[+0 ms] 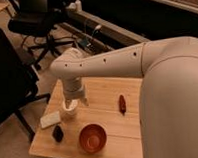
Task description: Place the eraser in the ceramic cup
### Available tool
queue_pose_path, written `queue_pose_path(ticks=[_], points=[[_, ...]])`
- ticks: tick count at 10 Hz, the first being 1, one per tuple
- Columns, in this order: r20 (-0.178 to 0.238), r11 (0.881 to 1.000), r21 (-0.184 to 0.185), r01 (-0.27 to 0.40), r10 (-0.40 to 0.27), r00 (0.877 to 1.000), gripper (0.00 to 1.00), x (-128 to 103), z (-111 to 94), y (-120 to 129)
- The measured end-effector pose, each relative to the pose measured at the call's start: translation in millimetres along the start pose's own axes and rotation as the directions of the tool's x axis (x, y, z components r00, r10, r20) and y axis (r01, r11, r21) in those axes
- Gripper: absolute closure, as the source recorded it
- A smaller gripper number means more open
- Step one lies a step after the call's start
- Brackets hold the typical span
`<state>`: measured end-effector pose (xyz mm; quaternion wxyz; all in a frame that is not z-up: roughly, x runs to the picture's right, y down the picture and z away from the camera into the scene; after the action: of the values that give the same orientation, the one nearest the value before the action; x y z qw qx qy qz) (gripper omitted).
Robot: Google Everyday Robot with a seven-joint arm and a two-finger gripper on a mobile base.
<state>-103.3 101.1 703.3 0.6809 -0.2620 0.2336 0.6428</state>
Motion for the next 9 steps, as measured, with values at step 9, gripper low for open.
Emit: queue_pose_path(ticks=[9], points=[[0.0,1.0,0.0,0.0,0.0,1.0,0.35,0.0,0.0,0.0]])
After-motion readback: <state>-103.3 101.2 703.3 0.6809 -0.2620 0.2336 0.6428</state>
